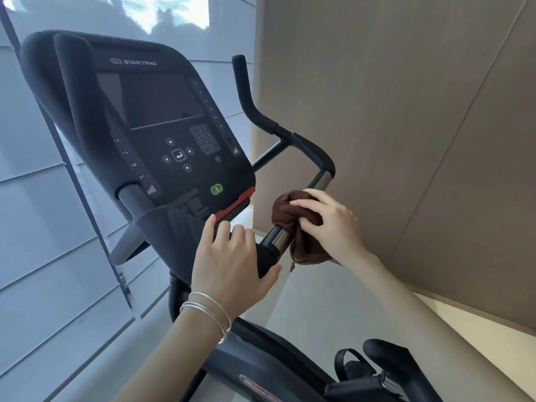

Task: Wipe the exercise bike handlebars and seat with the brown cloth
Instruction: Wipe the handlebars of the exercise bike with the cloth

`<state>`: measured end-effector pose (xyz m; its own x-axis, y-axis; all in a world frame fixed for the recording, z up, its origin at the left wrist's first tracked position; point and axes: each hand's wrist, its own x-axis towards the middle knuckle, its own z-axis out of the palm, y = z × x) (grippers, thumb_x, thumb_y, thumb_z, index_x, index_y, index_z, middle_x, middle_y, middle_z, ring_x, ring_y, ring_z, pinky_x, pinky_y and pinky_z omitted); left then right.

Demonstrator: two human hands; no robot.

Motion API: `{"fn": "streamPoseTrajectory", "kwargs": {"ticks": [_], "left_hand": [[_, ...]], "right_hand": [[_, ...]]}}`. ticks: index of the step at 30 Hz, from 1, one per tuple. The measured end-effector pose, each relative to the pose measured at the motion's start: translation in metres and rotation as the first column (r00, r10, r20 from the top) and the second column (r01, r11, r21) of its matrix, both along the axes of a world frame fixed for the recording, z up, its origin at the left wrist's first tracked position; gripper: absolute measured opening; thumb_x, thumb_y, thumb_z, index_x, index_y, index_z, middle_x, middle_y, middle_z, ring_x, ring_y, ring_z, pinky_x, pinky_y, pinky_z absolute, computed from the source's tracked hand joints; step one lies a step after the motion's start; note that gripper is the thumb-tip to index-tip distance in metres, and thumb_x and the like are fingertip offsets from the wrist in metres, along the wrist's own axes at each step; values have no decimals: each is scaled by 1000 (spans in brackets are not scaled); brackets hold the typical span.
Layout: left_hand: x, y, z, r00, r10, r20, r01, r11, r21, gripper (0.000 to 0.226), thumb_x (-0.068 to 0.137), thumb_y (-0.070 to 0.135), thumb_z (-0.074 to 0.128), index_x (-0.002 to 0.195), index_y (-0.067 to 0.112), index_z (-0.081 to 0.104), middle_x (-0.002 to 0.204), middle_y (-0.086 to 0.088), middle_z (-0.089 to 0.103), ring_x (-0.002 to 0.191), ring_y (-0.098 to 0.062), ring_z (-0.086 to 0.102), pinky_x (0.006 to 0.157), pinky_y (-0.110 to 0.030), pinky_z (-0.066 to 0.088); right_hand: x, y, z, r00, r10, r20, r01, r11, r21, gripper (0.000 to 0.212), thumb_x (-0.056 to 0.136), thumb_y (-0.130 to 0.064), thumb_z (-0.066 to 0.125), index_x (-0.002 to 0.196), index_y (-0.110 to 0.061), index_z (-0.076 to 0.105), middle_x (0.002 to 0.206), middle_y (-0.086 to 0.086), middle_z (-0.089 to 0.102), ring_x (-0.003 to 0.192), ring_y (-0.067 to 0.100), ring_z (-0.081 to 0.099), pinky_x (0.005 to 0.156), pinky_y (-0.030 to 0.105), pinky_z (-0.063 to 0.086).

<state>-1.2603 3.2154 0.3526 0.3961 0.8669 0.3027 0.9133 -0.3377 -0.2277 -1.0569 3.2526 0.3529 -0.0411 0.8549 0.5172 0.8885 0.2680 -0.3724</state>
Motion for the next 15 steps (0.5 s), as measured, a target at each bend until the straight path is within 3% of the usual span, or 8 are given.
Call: {"fn": "streamPoseTrajectory", "kwargs": {"ticks": [7,11,15], "left_hand": [[-5,1,1,998,-58,23,57,998,22,76,80,74,21,111,15,57,103,0,65,101,-25,56,116,-49,21],[-26,8,9,987,-152,43,151,988,23,86,75,78,5,111,21,59,106,5,65,104,-21,57,116,-46,21],[-60,28,21,955,-291,62,288,956,49,94,71,78,-6,108,27,62,103,9,67,100,-17,60,110,-42,31]], "right_hand": [[-18,-27,-4,992,86,87,-89,996,30,29,89,-28,59,117,-35,62,135,-11,54,116,15,57,87,31,48],[-27,-32,4,982,148,-114,-159,982,-97,33,88,-23,62,121,-23,61,139,-4,49,125,17,47,105,39,42],[-43,-33,7,990,39,-134,-57,989,-135,39,80,-24,72,118,-21,64,138,-4,50,124,16,48,105,31,40]]}}
